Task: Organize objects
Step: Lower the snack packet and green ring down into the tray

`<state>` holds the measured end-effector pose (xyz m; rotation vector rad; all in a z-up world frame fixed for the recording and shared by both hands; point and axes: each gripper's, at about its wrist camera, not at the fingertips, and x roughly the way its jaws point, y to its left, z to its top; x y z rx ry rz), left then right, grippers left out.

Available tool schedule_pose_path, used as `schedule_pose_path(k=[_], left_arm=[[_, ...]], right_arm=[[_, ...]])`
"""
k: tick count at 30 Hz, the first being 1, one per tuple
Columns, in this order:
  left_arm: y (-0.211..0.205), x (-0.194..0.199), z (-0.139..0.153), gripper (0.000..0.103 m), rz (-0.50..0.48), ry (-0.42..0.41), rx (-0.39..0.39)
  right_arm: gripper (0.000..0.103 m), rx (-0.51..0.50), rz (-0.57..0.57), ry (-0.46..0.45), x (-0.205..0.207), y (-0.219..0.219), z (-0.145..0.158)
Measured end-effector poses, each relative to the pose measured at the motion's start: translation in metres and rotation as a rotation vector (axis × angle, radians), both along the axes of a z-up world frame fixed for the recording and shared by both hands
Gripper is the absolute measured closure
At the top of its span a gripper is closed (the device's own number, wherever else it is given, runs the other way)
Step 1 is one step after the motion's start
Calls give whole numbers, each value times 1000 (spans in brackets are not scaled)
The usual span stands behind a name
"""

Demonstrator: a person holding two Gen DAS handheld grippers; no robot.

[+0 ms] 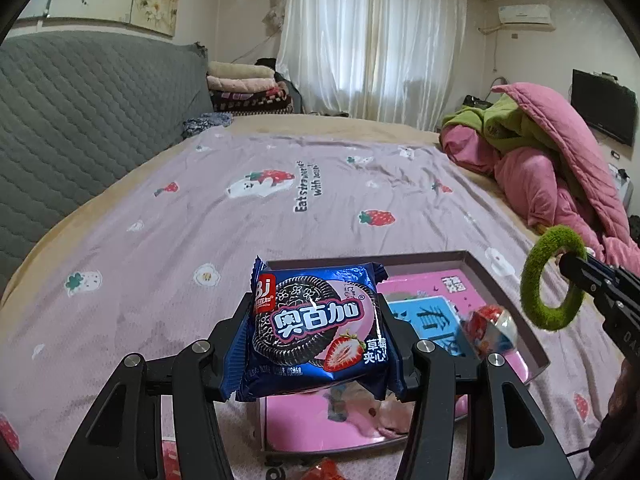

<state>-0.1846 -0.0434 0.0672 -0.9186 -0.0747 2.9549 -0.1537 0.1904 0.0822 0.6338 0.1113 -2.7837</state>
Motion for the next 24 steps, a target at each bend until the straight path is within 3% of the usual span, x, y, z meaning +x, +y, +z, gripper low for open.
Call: schedule_pose_path(k=[24], left_arm=[[-9,1,-42,46,-4,-43,-21]], right_arm=[[87,113,-24,-46,-6,3,-36]])
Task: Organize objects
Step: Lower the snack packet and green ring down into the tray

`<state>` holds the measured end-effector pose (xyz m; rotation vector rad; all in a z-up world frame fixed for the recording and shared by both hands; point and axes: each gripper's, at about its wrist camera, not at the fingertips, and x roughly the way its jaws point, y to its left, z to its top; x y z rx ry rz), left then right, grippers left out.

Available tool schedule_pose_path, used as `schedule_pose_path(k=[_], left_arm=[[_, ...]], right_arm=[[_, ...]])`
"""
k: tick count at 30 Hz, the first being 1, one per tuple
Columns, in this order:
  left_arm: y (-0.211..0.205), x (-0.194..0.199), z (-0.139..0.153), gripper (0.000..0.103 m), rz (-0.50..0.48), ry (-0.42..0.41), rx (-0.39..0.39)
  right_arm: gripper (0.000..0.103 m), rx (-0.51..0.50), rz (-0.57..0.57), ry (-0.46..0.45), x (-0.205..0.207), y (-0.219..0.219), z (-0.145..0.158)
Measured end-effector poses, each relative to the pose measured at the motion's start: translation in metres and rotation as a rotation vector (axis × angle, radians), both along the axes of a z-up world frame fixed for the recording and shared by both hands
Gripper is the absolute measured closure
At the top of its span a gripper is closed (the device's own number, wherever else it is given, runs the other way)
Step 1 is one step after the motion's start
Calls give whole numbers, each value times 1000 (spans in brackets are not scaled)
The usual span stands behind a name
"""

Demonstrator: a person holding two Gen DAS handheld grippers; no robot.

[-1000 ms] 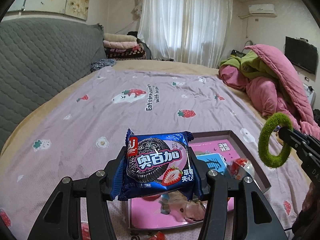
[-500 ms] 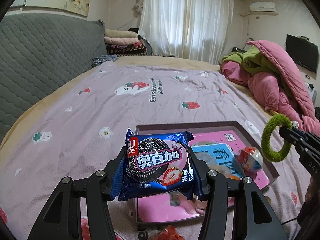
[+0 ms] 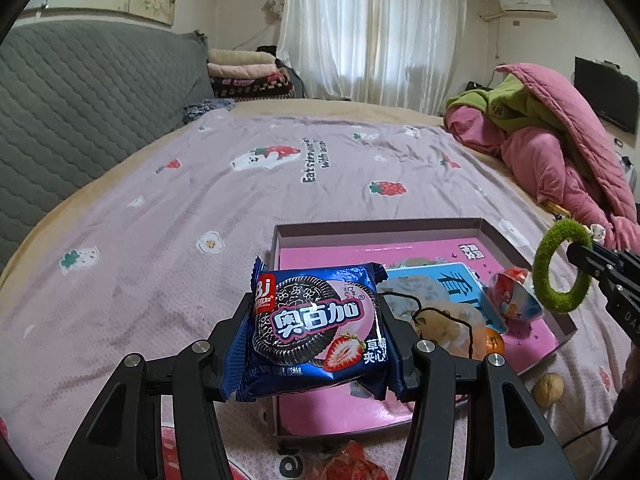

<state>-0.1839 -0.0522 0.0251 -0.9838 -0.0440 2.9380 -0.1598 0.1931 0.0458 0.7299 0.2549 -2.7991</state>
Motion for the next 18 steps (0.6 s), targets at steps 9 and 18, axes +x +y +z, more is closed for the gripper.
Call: schedule_pose_path(k=[9,18], left_arm=[[6,-1,-12,47,-3,-16,-34],[12,-3,-23,47,-20,-47,-41]], right_arm=[[87,24,7,-8,2,0,-6],[87,37,14,-21,2,-1,-10]])
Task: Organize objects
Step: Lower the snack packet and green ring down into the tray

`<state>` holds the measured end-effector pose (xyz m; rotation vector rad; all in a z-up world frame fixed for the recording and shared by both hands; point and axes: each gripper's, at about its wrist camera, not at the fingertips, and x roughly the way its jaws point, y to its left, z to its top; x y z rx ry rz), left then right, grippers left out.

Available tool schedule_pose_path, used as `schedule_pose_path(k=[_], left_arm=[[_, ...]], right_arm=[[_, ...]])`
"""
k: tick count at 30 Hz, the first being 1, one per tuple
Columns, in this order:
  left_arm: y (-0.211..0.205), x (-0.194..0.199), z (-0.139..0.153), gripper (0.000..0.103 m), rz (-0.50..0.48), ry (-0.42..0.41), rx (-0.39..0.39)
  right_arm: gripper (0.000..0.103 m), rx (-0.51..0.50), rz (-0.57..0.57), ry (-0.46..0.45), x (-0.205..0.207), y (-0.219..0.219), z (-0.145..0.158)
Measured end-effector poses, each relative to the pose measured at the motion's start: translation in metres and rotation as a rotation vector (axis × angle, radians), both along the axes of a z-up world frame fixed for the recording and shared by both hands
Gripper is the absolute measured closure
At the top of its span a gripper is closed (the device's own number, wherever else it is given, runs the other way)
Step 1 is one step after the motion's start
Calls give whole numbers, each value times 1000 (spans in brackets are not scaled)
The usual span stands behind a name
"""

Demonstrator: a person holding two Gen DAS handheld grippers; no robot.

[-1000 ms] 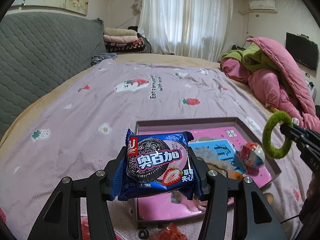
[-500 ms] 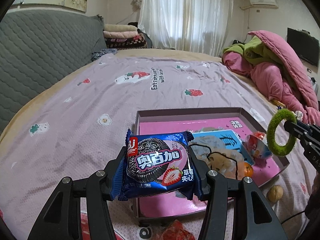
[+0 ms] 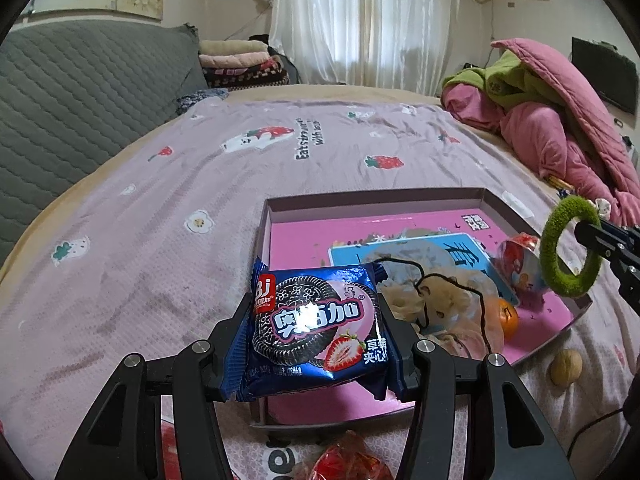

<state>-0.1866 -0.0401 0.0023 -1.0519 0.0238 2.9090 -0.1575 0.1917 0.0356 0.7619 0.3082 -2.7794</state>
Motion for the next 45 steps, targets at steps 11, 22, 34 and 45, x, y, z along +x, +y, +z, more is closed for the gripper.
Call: schedule_pose_path(k=[11,22,34,45], left_arm=[[7,-2,-6,47,-12,-5,-11],[12,-7,-18,47,-21,-46,1],[12,-7,-23,47,-22,-80,8],[11,-5,-23,47,-13,-94,34]], right_arm=[[87,56,11,0,0,-5,-8],[87,145,36,-6,0,-16,-22],[87,167,35,-21,-1,-16,-29],[87,190,41,-27,-1,-19,-35]])
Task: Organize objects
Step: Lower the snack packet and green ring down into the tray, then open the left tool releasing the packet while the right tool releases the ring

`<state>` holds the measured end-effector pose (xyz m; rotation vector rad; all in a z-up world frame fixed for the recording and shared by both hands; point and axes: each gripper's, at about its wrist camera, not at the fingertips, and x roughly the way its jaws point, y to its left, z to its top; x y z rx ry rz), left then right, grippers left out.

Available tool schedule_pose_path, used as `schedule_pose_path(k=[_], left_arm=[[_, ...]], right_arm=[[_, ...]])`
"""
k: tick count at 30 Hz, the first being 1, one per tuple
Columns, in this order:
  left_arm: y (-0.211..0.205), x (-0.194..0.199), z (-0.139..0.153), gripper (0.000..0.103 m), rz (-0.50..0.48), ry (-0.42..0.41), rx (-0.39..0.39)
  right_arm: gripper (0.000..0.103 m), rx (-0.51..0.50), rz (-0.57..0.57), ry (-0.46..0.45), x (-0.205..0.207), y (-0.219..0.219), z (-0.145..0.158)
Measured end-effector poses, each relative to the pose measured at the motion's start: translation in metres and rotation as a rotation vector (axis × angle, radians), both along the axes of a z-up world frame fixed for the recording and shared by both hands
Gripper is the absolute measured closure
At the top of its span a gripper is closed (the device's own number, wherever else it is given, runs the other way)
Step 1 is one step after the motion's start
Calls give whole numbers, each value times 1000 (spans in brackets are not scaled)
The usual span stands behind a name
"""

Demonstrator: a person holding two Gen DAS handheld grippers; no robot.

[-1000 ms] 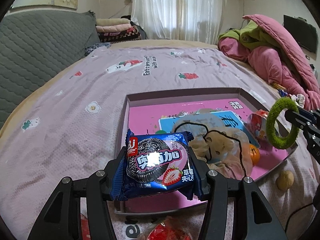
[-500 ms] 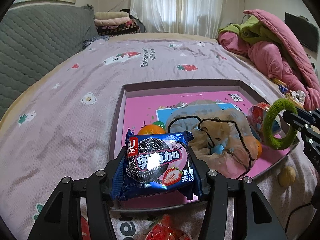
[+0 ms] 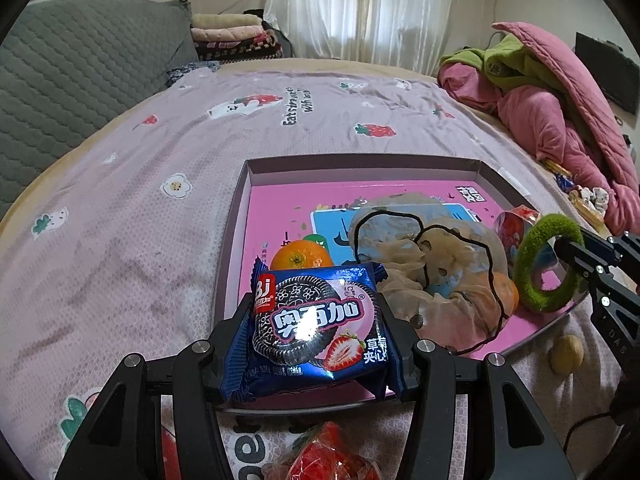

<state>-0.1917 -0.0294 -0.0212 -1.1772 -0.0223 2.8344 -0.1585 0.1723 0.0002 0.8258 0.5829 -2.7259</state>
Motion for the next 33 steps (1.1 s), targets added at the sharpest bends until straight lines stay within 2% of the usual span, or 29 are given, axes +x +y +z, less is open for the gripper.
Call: schedule_pose_path(k=[14,23,27,33], left_arm=[[-7,-4,-4,47,15,-26,19],[-2,-6,-8,47,-2,-44,-6],[1,-8,-9,46,-15,-75,-27],[-1,-9,-8,46,-20,-115,-3]], right_arm=[[87,20,7,-11,-1,-5,-8],[87,19,12,-14,0,-5,-9],[87,13,8,-23,0,-4,-9],[87,6,5,-26,0,-4,-9]])
